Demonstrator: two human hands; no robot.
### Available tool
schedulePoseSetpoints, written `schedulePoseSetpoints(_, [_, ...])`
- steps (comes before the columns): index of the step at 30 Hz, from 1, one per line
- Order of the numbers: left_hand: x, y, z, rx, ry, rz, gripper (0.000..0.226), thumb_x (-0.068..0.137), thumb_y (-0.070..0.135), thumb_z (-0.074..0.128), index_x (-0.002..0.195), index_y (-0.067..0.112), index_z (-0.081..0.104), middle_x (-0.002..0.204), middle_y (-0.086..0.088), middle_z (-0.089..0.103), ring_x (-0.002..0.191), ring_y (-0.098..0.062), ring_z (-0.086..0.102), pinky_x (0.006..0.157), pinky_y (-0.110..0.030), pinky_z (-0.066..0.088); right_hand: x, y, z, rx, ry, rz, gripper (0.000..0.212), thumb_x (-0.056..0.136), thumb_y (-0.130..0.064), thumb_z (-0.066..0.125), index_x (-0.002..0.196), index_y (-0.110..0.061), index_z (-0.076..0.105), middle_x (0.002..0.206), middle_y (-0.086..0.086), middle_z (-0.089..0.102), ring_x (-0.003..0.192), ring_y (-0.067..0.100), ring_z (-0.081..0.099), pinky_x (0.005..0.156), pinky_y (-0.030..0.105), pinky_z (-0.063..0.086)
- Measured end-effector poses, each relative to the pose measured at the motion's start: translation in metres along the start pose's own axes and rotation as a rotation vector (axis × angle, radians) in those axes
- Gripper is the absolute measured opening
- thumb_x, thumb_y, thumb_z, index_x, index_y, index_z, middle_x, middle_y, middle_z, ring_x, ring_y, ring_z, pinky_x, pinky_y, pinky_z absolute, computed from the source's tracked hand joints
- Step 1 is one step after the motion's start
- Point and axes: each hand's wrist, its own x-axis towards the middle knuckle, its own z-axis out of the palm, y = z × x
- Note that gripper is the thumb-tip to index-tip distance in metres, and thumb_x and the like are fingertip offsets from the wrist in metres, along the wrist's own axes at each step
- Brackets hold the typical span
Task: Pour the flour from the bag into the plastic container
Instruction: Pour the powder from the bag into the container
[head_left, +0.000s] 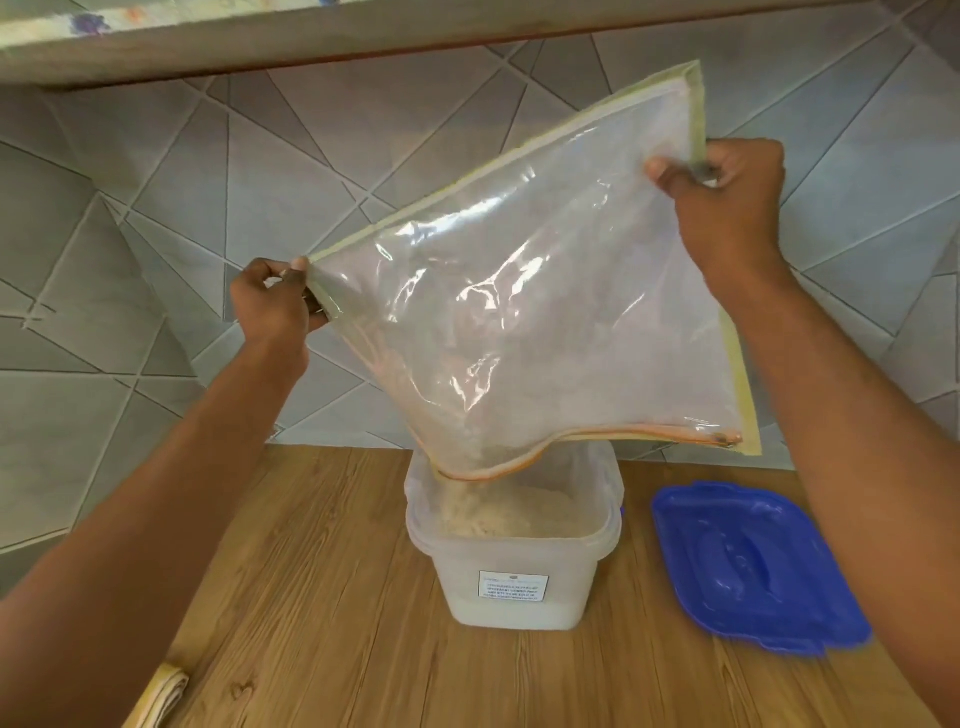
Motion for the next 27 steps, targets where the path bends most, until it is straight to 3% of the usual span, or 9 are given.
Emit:
schedulePoseSetpoints(5, [0.000,0.005,-0.004,0.011,0.004,0.010,0.027,0.100,0.023,0.065,0.076,0.022,0.051,0.106,-0.016,0.072,0.099,-0.033,0.074,0.059,-0.035,0.064,-0.001,0.001,-0.001,0.000,-0.016,-0.011,0.044,0.083,-0.036,0.078,0.087,0.007,0.072,0.074,0.009,0.063,0.070,0.010,0.053,0.062,0.029,0.050])
schedulePoseSetpoints(8, [0.000,0.006,-0.005,0.021,0.008,0.009,0.028,0.100,0.024,0.064,0.076,0.023,0.050,0.112,-0.020,0.072,0.101,-0.033,0.074,0.058,-0.034,0.064,0.000,0.000,-0.001,0.010,-0.051,-0.002,0.056,0.080,-0.043,0.079,0.089,0.011,0.068,0.074,0.006,0.059,0.070,0.012,0.051,0.062,0.028,0.046])
schedulePoseSetpoints(11, [0.000,0.006,-0.007,0.025,0.018,0.005,0.028,0.100,0.025,0.065,0.076,0.022,0.051,0.111,-0.020,0.072,0.099,-0.033,0.074,0.056,-0.034,0.063,-0.001,-0.001,-0.001,0.012,-0.085,0.000,0.060,0.079,-0.046,0.078,0.090,0.012,0.068,0.081,0.029,0.068,0.071,0.013,0.053,0.065,0.029,0.048])
schedulePoseSetpoints(13, [0.000,0.005,-0.009,0.032,0.021,-0.001,0.027,0.099,0.025,0.065,0.076,0.022,0.051,0.107,-0.018,0.072,0.093,-0.030,0.074,0.055,-0.034,0.063,-0.002,-0.001,-0.001,0.021,-0.113,-0.013,0.067,0.076,-0.052,0.077,0.089,0.013,0.067,0.078,0.022,0.068,0.071,0.013,0.054,0.066,0.030,0.050])
schedulePoseSetpoints(15, [-0.001,0.004,-0.010,0.033,0.022,-0.009,0.028,0.099,0.025,0.065,0.076,0.022,0.051,0.102,-0.015,0.071,0.088,-0.027,0.073,0.058,-0.036,0.064,-0.002,-0.001,-0.003,0.020,-0.089,-0.006,0.066,0.076,-0.052,0.078,0.090,0.012,0.067,0.087,0.026,0.073,0.071,0.020,0.064,0.069,0.043,0.059])
schedulePoseSetpoints(17, [-0.001,0.004,-0.010,0.044,0.025,-0.013,0.027,0.099,0.025,0.065,0.076,0.023,0.052,0.101,-0.015,0.071,0.086,-0.026,0.073,0.065,-0.041,0.066,-0.004,-0.001,-0.003,0.011,-0.086,-0.003,0.065,0.077,-0.050,0.078,0.092,0.013,0.067,0.096,0.036,0.067,0.072,0.022,0.065,0.072,0.056,0.059])
schedulePoseSetpoints(20, [-0.005,0.004,-0.010,0.065,0.026,-0.013,0.024,0.099,0.025,0.065,0.078,0.022,0.053,0.105,-0.013,0.072,0.089,-0.024,0.074,0.064,-0.037,0.065,-0.009,-0.006,-0.005,0.010,-0.112,0.007,0.059,0.079,-0.046,0.078,0.093,0.011,0.069,0.095,0.035,0.068,0.072,0.022,0.066,0.074,0.054,0.059])
schedulePoseSetpoints(23, [-0.003,0.000,-0.011,0.059,0.022,-0.042,0.016,0.100,0.030,0.063,0.092,0.017,0.059,0.113,-0.012,0.072,0.098,-0.026,0.074,0.068,-0.039,0.066,-0.013,-0.009,-0.001,0.029,-0.073,0.019,0.042,0.085,-0.036,0.078,0.092,0.006,0.074,0.084,0.017,0.073,0.072,0.016,0.067,0.073,0.039,0.062])
schedulePoseSetpoints(27, [-0.010,-0.005,-0.009,0.211,0.131,0.015,0.048,0.103,0.051,0.046,0.126,0.010,0.058,0.125,-0.008,0.065,0.112,-0.026,0.064,0.097,-0.042,0.056,-0.018,-0.009,0.011,0.067,-0.030,0.056,0.044,0.083,-0.031,0.078,0.090,0.012,0.070,0.076,0.023,0.066,0.069,0.011,0.054,0.066,0.039,0.056])
